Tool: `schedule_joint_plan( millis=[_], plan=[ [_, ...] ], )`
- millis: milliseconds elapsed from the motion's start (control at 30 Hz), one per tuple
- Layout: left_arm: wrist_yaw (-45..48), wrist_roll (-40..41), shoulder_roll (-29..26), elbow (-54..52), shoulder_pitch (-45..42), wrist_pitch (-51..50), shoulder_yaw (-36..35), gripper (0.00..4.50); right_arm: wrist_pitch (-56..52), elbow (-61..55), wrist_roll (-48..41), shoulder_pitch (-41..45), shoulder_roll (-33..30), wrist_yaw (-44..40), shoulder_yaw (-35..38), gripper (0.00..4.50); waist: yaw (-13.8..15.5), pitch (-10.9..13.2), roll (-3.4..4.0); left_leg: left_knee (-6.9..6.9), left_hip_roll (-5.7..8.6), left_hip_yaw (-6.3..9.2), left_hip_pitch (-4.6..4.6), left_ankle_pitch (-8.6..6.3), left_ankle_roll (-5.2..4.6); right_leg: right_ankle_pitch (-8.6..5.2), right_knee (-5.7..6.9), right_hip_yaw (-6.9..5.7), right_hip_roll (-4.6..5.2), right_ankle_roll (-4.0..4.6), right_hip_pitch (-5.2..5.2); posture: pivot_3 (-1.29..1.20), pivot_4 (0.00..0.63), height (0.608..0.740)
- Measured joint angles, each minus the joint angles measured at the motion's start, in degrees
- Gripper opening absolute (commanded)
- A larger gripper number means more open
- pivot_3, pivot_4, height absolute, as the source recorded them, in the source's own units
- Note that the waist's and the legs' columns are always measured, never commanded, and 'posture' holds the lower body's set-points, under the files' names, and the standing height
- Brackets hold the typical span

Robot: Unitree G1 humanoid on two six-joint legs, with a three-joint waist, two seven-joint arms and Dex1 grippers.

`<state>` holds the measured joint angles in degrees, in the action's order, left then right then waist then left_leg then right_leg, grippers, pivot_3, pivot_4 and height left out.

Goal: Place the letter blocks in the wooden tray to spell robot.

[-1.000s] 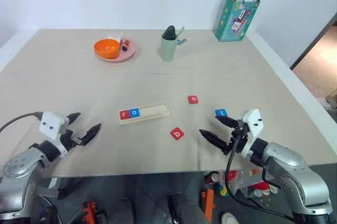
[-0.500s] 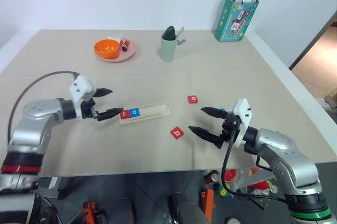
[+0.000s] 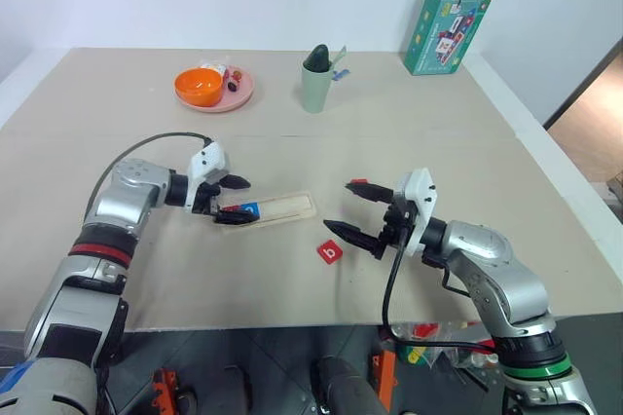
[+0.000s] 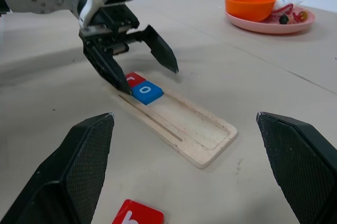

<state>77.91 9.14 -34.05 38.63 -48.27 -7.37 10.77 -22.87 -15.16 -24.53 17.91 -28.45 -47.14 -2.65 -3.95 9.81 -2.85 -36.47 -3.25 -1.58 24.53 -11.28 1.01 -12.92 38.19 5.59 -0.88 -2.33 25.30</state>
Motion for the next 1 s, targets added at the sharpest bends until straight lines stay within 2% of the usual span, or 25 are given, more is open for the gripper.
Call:
schedule_joint_plan(
  millis=[167,500,767,933,1000],
  plan=[
    [0.7,-1.7,2.3,1.8,-0.7,2.1,0.7,4.50,2.4,2.7,1.4,-0.1,1.3,-0.3,-1.5,4.47,0.2,0.0,0.00,-0.11,0.01,0.02,0.00,0.04,0.05,0.09,0.07,0.02,-0.01,-0.01,-0.01,0.00,0.150,0.740],
    [0.7,-6.4,3.4,6.7,-2.5,7.2,1.9,4.50,4.8,3.7,2.4,-0.7,2.0,-0.3,-1.9,4.47,0.4,0.0,0.00,-0.13,0.02,0.03,-0.02,0.05,0.06,0.12,0.08,0.01,-0.01,-0.02,-0.04,0.00,0.150,0.740],
    [0.4,-7.4,5.1,10.0,-4.4,7.6,1.7,4.50,5.2,3.7,2.6,-1.8,2.1,-0.1,-1.9,4.47,1.2,0.0,0.01,-0.20,0.02,0.03,-0.09,0.05,0.06,0.14,0.10,0.02,-0.01,-0.02,-0.13,0.00,0.150,0.740],
    [0.0,-7.7,5.7,11.6,-5.0,7.7,1.4,3.19,5.5,3.7,2.9,-2.7,2.1,-0.1,-1.9,4.50,1.3,0.0,0.01,-0.27,0.03,0.03,-0.10,0.06,0.07,0.17,0.11,0.04,-0.01,-0.02,-0.17,0.00,0.150,0.740],
    [0.0,-7.9,5.7,11.8,-5.0,8.4,1.3,3.19,5.5,3.7,2.9,-3.1,2.1,-0.1,-1.9,4.50,1.3,0.0,0.01,-0.27,0.03,0.03,-0.11,0.06,0.07,0.18,0.11,0.04,-0.01,-0.03,-0.17,0.00,0.150,0.740]
  ],
)
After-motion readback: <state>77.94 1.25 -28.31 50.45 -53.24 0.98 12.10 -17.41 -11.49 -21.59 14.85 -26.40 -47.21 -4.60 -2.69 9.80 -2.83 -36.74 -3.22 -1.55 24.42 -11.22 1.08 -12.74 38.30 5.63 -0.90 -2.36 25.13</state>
